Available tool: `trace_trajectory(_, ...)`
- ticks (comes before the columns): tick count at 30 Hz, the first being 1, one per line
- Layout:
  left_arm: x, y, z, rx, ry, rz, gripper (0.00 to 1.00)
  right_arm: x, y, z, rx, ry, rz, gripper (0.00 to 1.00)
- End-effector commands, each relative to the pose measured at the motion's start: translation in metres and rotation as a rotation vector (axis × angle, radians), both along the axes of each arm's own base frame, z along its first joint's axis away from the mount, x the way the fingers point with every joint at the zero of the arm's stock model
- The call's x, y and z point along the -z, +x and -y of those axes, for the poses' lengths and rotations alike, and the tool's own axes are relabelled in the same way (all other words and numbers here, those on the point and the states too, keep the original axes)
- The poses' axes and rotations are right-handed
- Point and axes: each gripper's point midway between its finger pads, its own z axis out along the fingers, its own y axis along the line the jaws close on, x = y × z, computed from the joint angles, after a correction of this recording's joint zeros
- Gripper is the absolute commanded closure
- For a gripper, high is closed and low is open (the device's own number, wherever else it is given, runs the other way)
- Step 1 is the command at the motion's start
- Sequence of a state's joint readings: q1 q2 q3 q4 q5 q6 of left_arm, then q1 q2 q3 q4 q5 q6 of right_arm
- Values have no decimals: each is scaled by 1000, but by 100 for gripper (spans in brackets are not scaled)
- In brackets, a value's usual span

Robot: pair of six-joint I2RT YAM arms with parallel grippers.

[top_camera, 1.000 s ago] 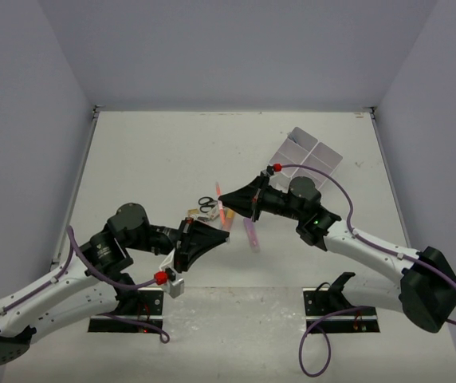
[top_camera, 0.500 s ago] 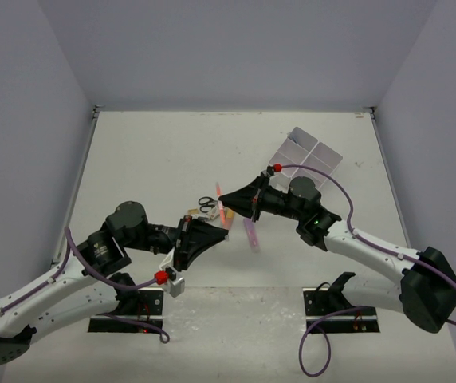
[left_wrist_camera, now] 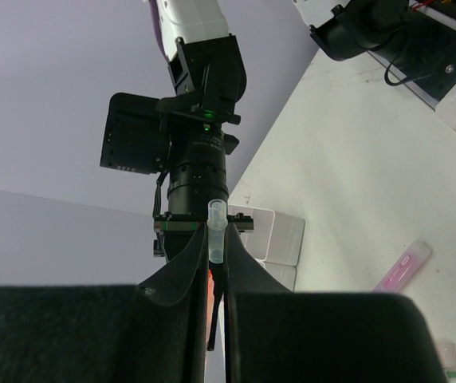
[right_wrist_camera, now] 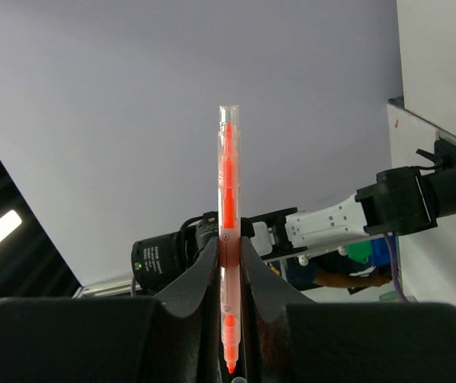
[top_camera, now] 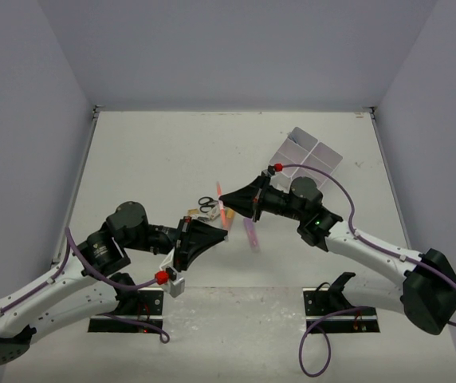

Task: Sort the stationery into containers
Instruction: Close the pen cap on the pen.

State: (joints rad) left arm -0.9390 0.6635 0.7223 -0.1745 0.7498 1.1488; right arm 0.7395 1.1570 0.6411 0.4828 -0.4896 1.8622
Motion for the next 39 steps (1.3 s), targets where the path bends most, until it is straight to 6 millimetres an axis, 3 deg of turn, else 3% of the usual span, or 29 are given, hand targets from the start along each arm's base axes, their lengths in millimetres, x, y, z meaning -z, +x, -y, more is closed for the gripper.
trace_trajectory(1, -15, -1, -3, -4, -24, 34, 100, -27, 0, 3, 14, 49, 54, 100)
trace_trajectory(16, -17, 5, -3, -34, -43, 57, 100, -33, -2, 5, 16, 48, 77, 100)
trace_trajectory(39, -32, 0, 0, 0, -68, 67, 100, -24, 3, 1, 17, 31, 60, 100)
